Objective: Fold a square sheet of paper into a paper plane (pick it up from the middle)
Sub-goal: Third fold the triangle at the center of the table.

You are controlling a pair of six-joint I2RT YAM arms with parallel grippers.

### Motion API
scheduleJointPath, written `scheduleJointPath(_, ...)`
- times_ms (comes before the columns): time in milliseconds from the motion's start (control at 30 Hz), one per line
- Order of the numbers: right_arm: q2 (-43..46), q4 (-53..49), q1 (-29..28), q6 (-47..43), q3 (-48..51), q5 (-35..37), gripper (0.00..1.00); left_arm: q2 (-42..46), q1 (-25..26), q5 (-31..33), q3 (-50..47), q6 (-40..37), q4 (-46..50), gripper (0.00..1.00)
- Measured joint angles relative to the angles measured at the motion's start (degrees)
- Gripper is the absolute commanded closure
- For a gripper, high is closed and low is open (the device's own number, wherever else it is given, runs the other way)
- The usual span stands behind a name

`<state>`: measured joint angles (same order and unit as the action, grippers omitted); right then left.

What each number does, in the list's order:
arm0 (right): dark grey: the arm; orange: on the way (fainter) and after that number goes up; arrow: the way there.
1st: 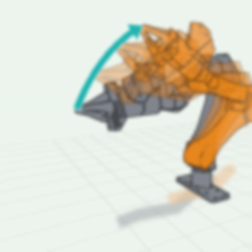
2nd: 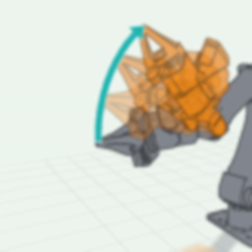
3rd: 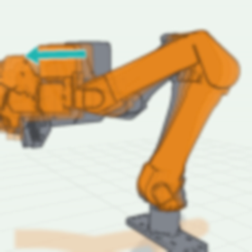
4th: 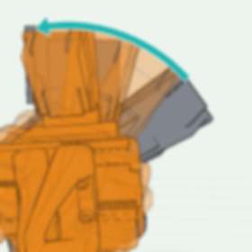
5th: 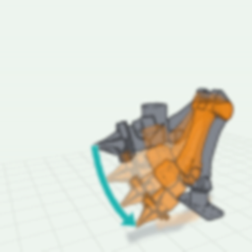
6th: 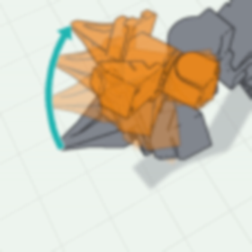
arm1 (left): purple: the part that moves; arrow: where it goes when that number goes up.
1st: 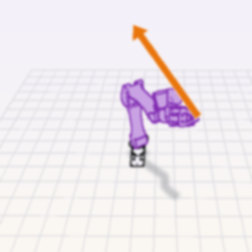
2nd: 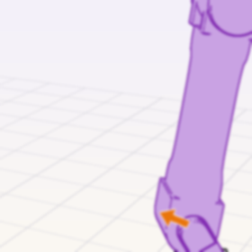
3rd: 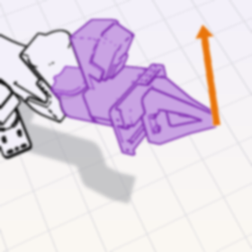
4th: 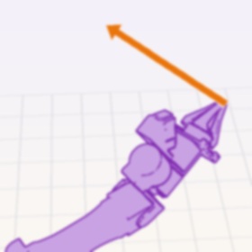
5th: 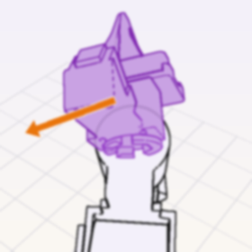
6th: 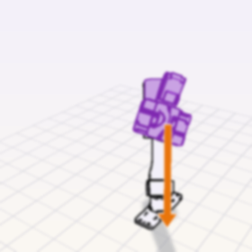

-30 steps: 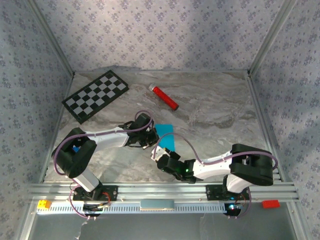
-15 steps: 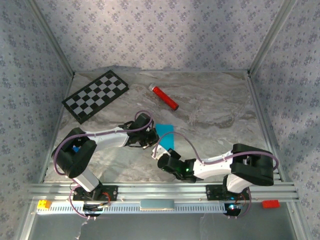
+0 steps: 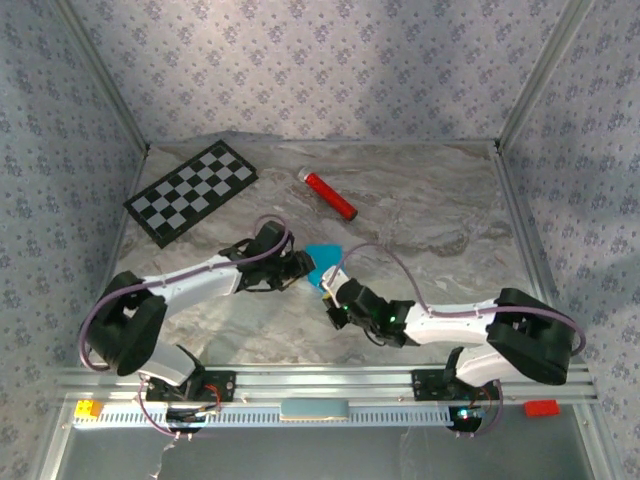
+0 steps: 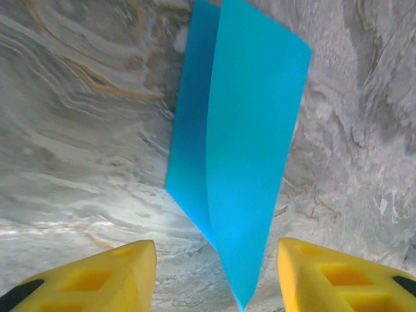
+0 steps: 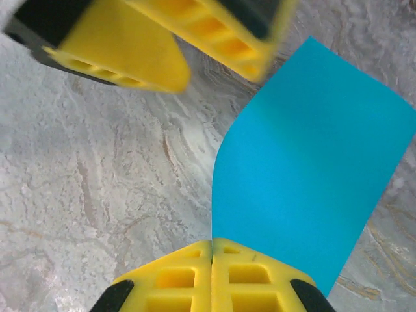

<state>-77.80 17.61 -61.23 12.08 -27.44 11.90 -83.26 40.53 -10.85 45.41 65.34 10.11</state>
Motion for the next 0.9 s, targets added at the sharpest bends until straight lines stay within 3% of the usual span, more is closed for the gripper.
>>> scheduleJointPath(300,0.09,-1.2,14.01,6.91,0.09,-25.09,0.98,3.45,-2.69,0.81,-0.7,-1.53,1.92,0.56)
scheduleJointPath(500,-4.26,-2.14,18.95,10.95,-1.68,-37.35,0.98,1.29,-3.43,-1.57,0.79,-3.17,1.77,0.64)
scheduleJointPath(667,-6.03,-1.95,19.08,13.7,-2.14,-43.32,0.98,-2.95,-3.45,-3.5,4.59,-4.72,1.25,0.69)
scheduleJointPath(900,-7.13,-0.48,17.94,17.03,-2.19,-45.0,0.98,-11.8,-3.48,-7.52,11.02,-6.86,-1.49,0.8)
